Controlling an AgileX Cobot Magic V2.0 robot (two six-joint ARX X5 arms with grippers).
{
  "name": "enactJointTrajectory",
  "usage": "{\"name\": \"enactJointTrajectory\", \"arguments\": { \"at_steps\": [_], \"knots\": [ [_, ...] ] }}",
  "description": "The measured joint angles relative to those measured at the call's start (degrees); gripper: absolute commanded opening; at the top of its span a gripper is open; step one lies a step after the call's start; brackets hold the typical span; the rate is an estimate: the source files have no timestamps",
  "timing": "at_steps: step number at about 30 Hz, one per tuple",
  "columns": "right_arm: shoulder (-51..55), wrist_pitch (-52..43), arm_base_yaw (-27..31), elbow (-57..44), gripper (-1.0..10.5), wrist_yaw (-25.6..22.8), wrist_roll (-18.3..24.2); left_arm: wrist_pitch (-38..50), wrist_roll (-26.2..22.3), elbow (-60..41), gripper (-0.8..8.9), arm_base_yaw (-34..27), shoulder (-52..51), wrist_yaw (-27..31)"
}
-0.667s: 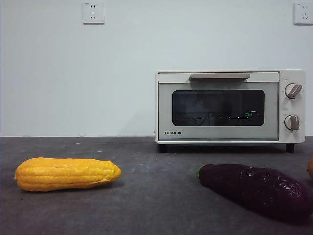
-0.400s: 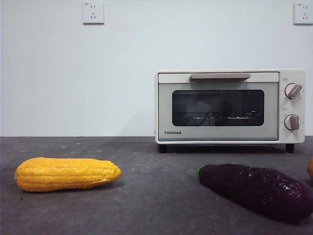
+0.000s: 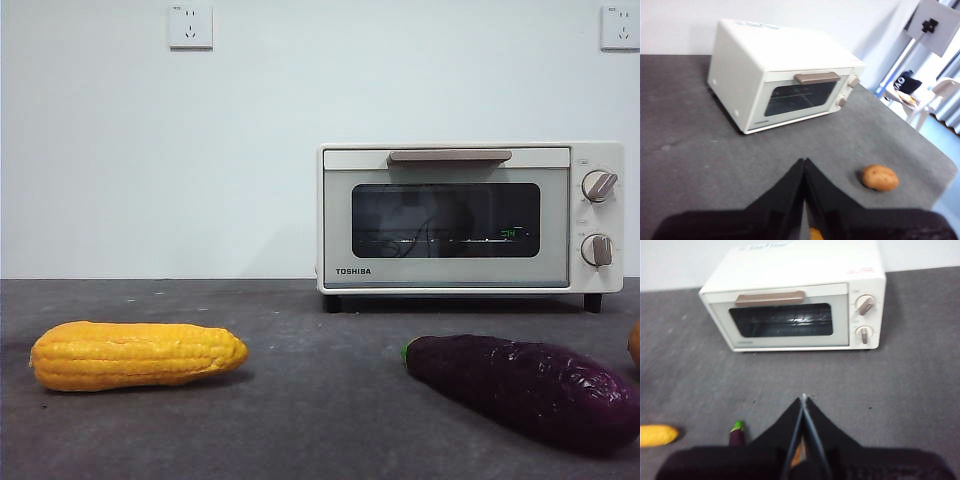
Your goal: Take the eggplant from the table,put the eggplant in the oven
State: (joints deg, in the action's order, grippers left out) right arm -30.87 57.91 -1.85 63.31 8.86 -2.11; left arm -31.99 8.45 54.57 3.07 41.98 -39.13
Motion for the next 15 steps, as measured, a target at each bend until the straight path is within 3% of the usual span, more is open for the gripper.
{"name": "enactJointTrajectory", "arguments": {
  "at_steps": [7,15],
  "knots": [
    [-9.46,9.66,0.0,12.02,0.0,2.69,2.03,-5.53,-4.07,8.17,-0.05,4.92,4.66,-0.09],
    [-14.34,14.62,0.0,14.53,0.0,10.1,3.43,-6.16,-6.1,8.87,-0.05,8.35,6.51,-0.07]
  ]
}}
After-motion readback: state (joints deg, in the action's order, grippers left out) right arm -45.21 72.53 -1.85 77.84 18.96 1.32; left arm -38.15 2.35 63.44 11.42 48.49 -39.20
